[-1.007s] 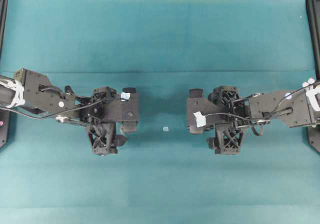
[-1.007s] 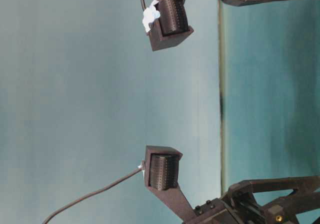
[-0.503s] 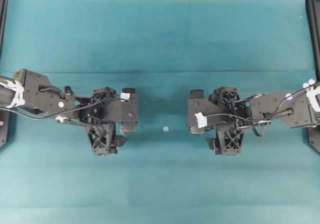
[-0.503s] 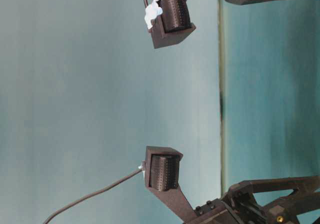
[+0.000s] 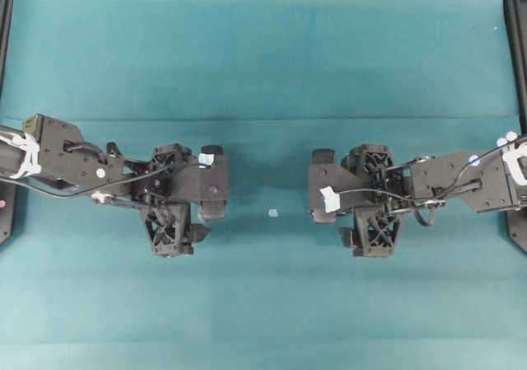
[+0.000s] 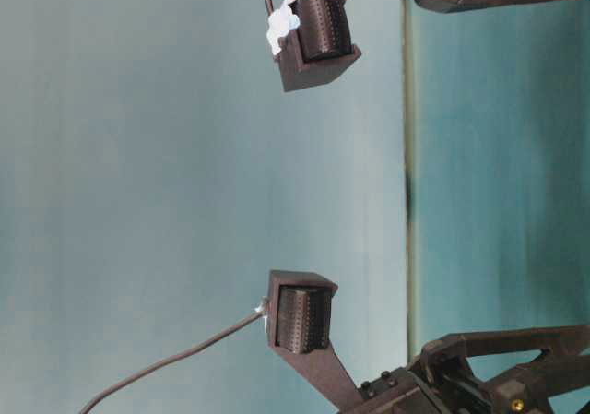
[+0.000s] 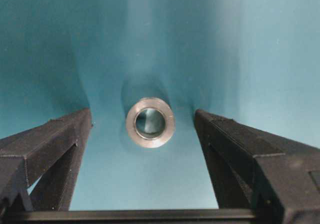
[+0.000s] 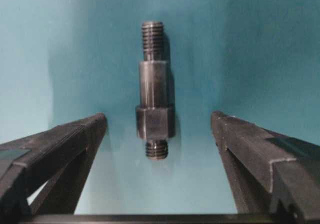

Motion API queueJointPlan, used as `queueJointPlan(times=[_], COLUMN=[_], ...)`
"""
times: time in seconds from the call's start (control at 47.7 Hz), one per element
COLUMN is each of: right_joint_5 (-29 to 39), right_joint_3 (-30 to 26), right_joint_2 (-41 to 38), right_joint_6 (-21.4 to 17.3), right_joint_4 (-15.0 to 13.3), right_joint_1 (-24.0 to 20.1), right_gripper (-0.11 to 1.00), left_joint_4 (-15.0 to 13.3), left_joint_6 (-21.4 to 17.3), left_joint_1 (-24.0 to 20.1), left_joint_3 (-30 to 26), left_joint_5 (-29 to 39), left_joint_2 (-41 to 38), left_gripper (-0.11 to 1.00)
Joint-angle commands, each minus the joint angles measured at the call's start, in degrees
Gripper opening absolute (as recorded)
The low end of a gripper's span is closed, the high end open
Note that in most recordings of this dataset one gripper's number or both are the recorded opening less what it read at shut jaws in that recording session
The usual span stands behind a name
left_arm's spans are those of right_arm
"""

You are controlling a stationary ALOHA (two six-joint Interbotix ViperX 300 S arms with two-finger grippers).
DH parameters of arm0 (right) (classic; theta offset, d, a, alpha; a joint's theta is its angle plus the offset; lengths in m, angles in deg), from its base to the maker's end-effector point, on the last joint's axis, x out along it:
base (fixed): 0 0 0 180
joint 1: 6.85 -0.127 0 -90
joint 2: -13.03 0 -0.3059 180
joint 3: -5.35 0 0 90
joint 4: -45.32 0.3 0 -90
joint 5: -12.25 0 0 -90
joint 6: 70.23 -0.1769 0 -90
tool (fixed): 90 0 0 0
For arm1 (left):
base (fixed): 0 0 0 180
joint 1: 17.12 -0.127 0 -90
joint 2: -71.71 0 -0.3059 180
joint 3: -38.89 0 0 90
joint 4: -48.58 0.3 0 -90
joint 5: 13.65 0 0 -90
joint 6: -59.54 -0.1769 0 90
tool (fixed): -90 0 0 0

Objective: Insert the washer onto the shaft with both hands.
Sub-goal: 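Lower left gripper over washer and right gripper over shaft, then close left gripper on washer and right gripper on shaft hex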

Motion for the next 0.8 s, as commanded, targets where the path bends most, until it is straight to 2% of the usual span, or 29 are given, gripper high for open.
queueJointPlan(times=[0.0,0.273,0.524,0.608,0.776], right_joint_5=[-0.8,-0.7,-0.4,-0.2,0.0], right_joint_3=[-0.4,-0.4,-0.3,-0.3,-0.3], right_joint_2=[-0.4,-0.4,-0.3,-0.3,-0.2], right_joint_6=[0.4,0.4,0.0,-0.2,-0.2], right_joint_4=[-0.2,-0.2,-0.2,-0.2,-0.2], right_joint_1=[0.4,0.7,1.5,2.0,2.8], right_gripper=[0.77,0.61,0.54,0.48,0.23], left_joint_4=[0.1,0.1,0.1,0.1,0.2], left_joint_6=[0.1,0.2,0.2,0.2,0.1], left_joint_1=[0.6,0.9,0.9,0.9,0.9], left_joint_3=[-0.1,-0.2,-0.2,-0.2,0.0], left_joint_5=[-0.3,-0.3,-0.3,-0.3,-0.3], left_joint_2=[0.4,0.3,0.4,0.4,0.6], left_gripper=[0.89,0.89,0.86,0.77,0.38])
